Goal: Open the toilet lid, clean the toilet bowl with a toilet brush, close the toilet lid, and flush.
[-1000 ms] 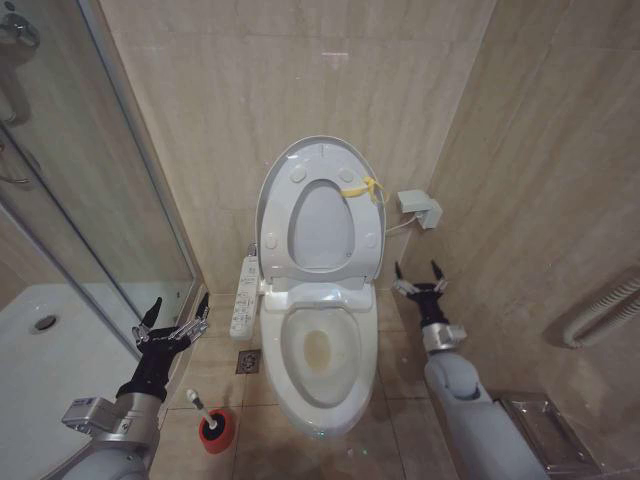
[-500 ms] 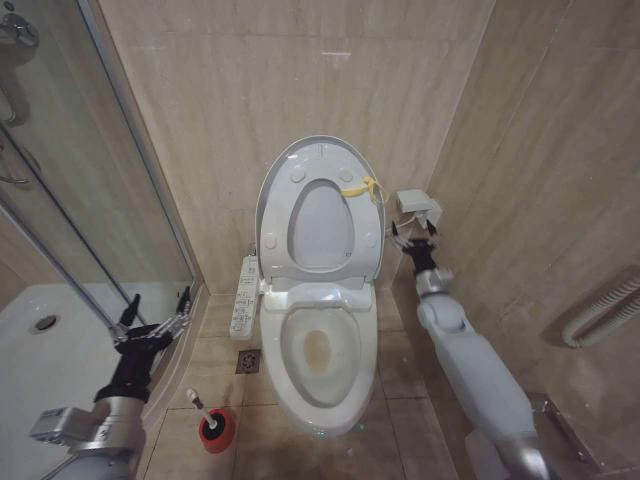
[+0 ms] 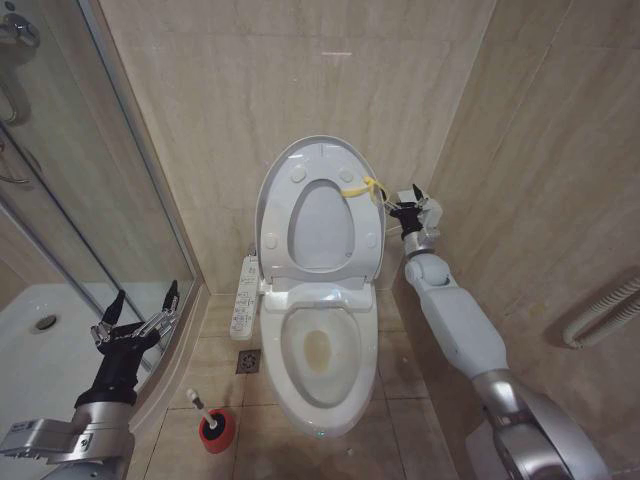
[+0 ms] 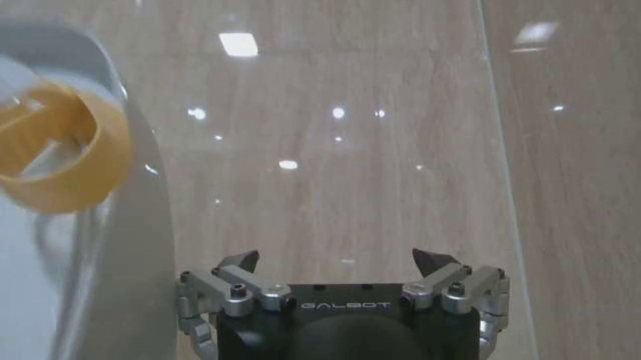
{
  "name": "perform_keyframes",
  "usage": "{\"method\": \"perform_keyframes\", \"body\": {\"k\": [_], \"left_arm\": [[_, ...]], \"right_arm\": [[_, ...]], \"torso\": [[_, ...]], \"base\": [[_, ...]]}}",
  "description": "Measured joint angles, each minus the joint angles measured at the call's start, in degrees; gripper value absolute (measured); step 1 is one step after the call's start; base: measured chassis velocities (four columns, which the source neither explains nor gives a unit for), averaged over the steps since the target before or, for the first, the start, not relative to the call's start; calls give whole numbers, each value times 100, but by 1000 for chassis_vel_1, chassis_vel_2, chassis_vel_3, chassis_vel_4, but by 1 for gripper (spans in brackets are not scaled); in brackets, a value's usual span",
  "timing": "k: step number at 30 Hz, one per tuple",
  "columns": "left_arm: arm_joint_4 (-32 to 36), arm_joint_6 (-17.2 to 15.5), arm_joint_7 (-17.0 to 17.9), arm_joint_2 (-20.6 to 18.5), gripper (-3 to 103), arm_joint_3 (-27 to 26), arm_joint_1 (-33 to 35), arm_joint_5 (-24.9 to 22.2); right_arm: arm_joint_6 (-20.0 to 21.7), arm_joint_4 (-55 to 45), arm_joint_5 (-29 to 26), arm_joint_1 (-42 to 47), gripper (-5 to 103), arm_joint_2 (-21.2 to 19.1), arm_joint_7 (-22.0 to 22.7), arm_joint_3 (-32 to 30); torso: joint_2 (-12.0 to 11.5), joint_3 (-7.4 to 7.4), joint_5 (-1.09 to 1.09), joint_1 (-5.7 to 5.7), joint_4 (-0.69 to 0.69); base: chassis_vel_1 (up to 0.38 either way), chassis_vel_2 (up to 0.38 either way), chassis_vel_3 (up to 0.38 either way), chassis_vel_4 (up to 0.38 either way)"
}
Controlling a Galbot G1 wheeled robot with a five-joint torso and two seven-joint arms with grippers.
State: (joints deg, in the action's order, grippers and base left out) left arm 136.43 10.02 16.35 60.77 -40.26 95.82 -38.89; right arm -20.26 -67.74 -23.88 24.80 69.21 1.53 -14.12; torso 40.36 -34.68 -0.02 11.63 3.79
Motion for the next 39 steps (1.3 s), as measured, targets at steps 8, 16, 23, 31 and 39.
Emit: {"method": "perform_keyframes", "body": {"k": [8, 16, 23, 31, 39], "left_arm": [[-316, 46, 5, 14, 100, 80, -162, -9], [-628, 48, -5, 93, 100, 365, -353, 44], [-821, 48, -21, 134, 100, 468, -498, 49], [-871, 111, -21, 309, 100, 413, -464, 45], [-1136, 175, -22, 447, 100, 442, -576, 49]], "right_arm": [[6, -985, -100, 800, 100, -194, -34, 15], [23, -2097, -334, 1800, 100, -707, -11, -373], [-47, -2822, -465, 2830, 100, -1085, 81, -779], [-309, -3633, -421, 3601, 100, -1218, 70, -791], [-614, -4384, 145, 4746, 100, -933, 38, -631]], "torso": [[0, 0, 2, -1, -22], [1, 0, 2, -1, -12], [1, 0, 3, -1, -11], [1, 0, 4, -2, -17], [1, 0, 1, -1, -11]], "base": [[-9, -7, -20, -5], [0, 0, 0, 0], [0, 0, 0, 0], [0, 0, 0, 0], [0, 0, 0, 0]]}}
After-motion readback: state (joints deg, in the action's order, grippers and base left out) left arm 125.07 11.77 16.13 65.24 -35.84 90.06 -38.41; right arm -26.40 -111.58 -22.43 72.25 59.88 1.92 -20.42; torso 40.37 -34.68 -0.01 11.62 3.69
